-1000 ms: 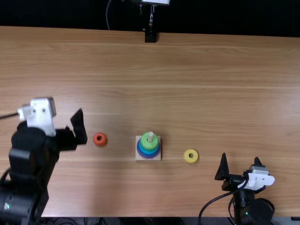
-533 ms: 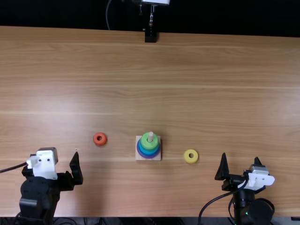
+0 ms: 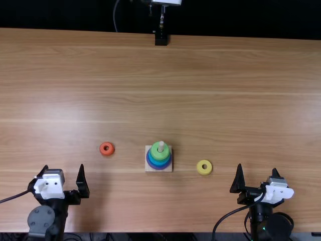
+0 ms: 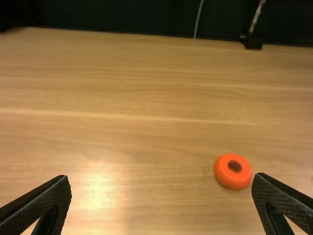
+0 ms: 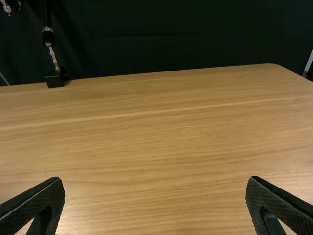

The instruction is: Build the Hanoi tower: stack the rings onto the peg from bottom to top in this color order: purple, dark blue, light blue, dark green, light green, yellow, orange.

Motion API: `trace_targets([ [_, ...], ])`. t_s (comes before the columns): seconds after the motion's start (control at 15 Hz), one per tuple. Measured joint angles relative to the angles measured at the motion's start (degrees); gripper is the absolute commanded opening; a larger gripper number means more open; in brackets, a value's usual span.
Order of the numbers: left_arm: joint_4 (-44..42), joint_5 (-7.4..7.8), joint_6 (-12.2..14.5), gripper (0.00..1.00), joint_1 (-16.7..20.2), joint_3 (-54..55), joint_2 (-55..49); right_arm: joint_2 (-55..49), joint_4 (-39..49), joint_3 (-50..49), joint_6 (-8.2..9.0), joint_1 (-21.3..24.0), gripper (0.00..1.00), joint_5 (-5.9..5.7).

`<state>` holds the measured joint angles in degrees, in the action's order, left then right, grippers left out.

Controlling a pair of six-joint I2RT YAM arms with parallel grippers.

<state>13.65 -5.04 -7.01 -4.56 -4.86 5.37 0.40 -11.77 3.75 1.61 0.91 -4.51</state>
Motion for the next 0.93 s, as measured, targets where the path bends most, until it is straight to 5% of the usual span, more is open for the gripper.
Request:
trace_targets([
  [0.27,-0.4,5.44,0.8,1.00,2.0,0.2,-4.4,0.0,0.0,0.0,0.00,0.0,1.00,0.00],
  [0.53,-1.6,7.02,0.8,1.00,2.0,0.7,-4.7,0.0,0.0,0.0,-0.02,0.0,1.00,0.02],
  [0.93,-1.6,6.99,0.8,1.00,2.0,0.7,-4.7,0.0,0.0,0.0,-0.04,0.0,1.00,0.02],
])
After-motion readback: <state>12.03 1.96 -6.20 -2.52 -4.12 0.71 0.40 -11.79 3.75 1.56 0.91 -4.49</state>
